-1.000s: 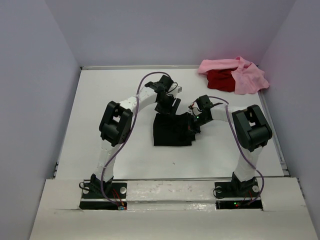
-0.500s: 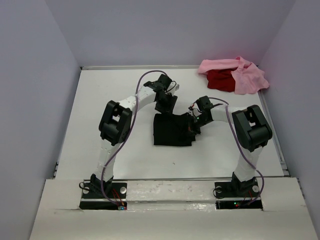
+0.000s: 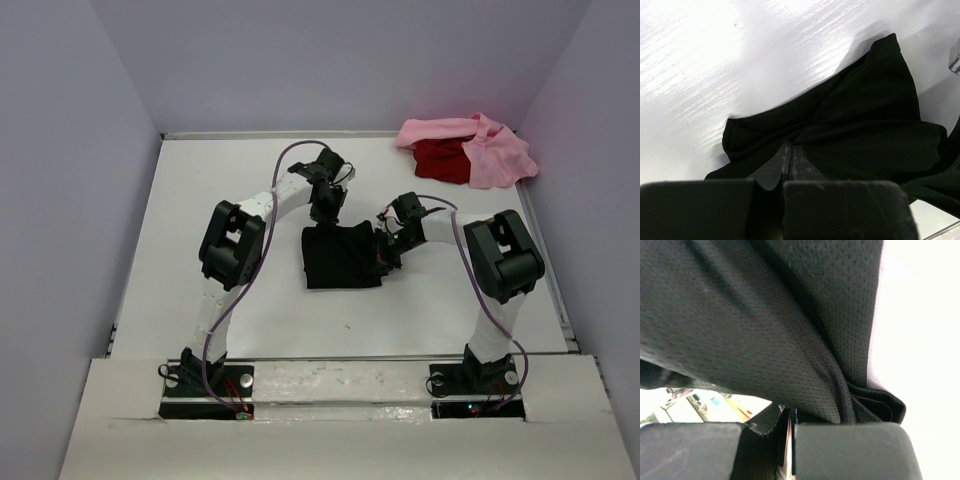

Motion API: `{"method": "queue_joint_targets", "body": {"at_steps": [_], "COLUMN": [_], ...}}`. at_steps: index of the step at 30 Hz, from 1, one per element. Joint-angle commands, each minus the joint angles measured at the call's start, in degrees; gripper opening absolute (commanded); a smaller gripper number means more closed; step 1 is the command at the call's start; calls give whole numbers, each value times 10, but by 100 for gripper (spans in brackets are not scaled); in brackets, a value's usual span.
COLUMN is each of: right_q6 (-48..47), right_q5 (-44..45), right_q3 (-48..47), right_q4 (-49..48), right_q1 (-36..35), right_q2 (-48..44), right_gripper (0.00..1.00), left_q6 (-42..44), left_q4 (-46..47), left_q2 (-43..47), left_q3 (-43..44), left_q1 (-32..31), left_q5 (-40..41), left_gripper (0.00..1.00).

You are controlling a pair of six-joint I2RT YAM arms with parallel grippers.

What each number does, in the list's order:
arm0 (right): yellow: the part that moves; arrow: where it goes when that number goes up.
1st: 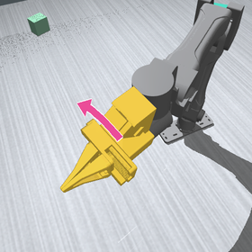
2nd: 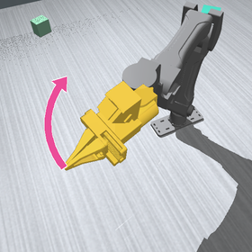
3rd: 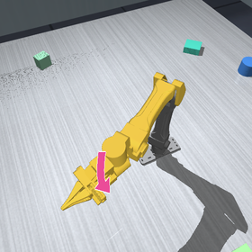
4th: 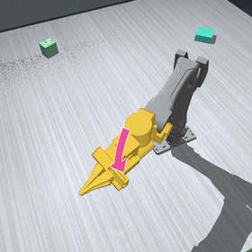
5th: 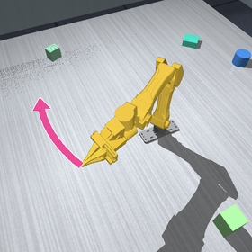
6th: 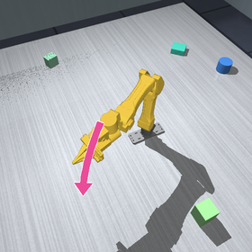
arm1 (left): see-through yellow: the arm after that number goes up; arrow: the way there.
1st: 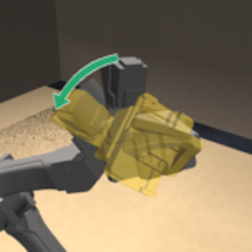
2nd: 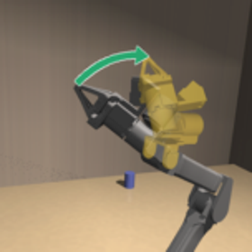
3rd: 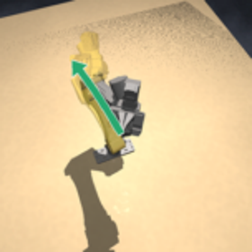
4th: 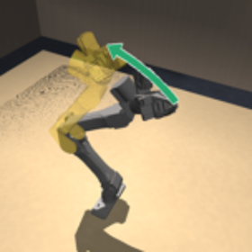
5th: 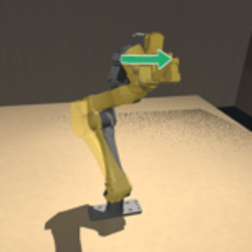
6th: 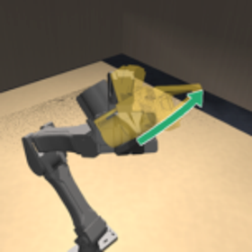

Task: Fold and stack the t-shirts
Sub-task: Fold the tshirt

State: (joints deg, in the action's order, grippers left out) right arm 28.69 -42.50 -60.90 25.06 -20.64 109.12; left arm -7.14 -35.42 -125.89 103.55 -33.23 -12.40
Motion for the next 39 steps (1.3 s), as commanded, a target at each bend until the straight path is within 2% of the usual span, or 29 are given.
{"method": "queue_joint_targets", "body": {"at_steps": [1, 4, 5, 6, 7, 8, 10, 11, 12, 13, 16, 19, 22, 24, 25, 26, 28, 29, 30, 31, 39], "right_q6": [-13, -12, -13, -12, -12, -13, -13, -13, -13, -12, -13, -13, -12, -12, -13, -13, -13, -12, -13, -11, -8], "right_q5": [11, 11, 11, 12, 12, 12, 12, 13, 12, 13, 12, 11, 11, 11, 10, 10, 10, 9, 10, 11, 9], "right_q3": [11, 16, 18, 21, 23, 25, 26, 26, 27, 26, 25, 22, 17, 12, 11, 11, 9, 8, 7, 6, -23], "right_q4": [9, 9, 8, 8, 8, 8, 8, 8, 8, 8, 9, 9, 9, 10, 10, 10, 10, 11, 11, 11, 21], "right_q1": [-1, -1, -1, -1, -1, -1, -1, -1, -1, -1, -1, -1, -1, -1, -1, -1, -1, -1, -1, -1, -1], "right_q2": [-18, -21, -22, -22, -22, -22, -22, -22, -22, -22, -21, -22, -20, -18, -18, -17, -16, -16, -16, -17, -16], "right_gripper": [0, 0, 0, 0, 0, 0, 0, 0, 0, 0, 0, 0, 0, 0, 0, 0, 0, 0, 0, 0, 0], "left_q6": [-9, -21, -25, -34, -38, -43, -61, -67, -73, -77, -98, -120, -160, -193, -213, -258, -293, -315, -321, -328, -369], "left_q4": [2, 9, 11, 18, 20, 25, 42, 51, 69, 77, 84, 92, 132, 177, 228, 259, 321, 332, 343, 342, 430], "left_q2": [5, 5, 5, 4, 4, 6, 13, 20, 38, 48, 85, 134, 198, 233, 271, 291, 337, 348, 363, 367, 358], "left_q3": [28, 36, 39, 43, 48, 58, 65, 64, 61, 54, 48, 22, -50, -140, -173, -246, -312, -361, -380, -395, -507], "left_q1": [9, 11, 10, 11, 11, 10, 10, 9, 9, 9, 8, 9, 9, 10, 10, 11, 15, 23, 26, 29, 26], "left_q5": [35, 30, 27, 7, -7, -23, -66, -81, -94, -113, -125, -139, -183, -223, -232, -248, -255, -251, -250, -243, -254], "left_gripper": [0, 1, 6, 21, 30, 51, 70, 76, 95, 99, 99, 99, 99, 99, 99, 99, 83, 65, 5, 0, 0]}}
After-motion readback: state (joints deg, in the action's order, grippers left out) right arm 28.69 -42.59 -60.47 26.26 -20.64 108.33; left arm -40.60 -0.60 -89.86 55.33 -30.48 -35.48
